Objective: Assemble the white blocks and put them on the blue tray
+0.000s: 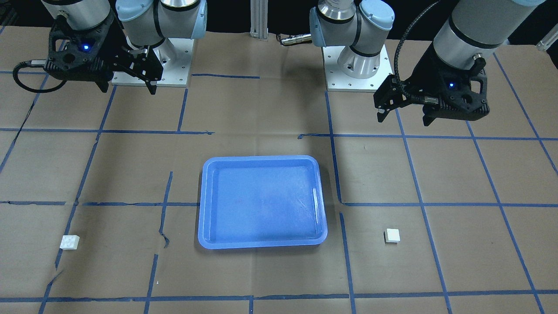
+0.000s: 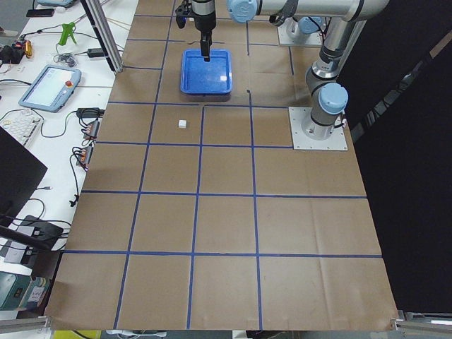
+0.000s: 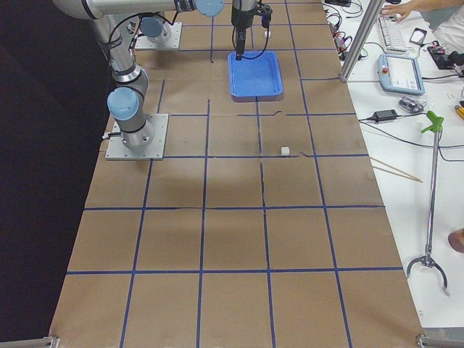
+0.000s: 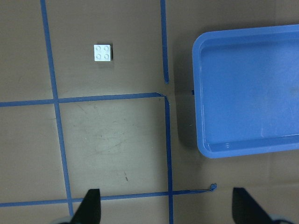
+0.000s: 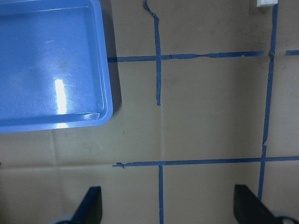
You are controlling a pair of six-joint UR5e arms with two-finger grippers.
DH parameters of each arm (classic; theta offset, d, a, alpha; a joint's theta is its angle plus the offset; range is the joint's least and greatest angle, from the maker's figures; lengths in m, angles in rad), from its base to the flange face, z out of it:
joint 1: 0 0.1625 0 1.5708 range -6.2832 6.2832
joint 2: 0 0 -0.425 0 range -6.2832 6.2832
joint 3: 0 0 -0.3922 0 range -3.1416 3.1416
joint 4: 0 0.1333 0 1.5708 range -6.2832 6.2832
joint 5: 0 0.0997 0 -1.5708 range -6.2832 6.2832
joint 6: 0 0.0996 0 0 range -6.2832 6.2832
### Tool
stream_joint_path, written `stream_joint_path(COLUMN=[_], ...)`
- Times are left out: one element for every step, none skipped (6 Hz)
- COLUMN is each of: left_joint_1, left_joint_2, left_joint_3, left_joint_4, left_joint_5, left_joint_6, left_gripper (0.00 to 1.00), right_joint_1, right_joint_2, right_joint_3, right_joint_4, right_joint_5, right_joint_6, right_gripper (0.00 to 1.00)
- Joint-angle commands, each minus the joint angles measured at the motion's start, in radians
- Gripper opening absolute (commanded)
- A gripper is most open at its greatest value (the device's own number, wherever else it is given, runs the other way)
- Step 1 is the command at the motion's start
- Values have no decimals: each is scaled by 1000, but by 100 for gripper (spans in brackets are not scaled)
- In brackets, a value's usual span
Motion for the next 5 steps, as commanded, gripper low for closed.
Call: stream_joint_path(left_joint_1=[1,1,1,1,1], left_joint_2=[-1,-1,-1,7,7], left_joint_3=[-2,-1,-1,-7,-8], left_joint_4=[0,-1,0,-1,-1], left_joint_5=[-2,-2,0,3,3], left_joint_6=[0,0,0,6,5], left_gripper=[99,99,99,99,99], right_joint_1=[0,0,0,0,0], right_joint_2=[0,0,0,0,0], right_joint_3=[0,0,0,0,0], right_joint_4=[0,0,0,0,0], right_joint_5=[0,-2,0,0,-2], right_joint_6=[0,0,0,0,0], right_gripper=[100,100,100,100,100])
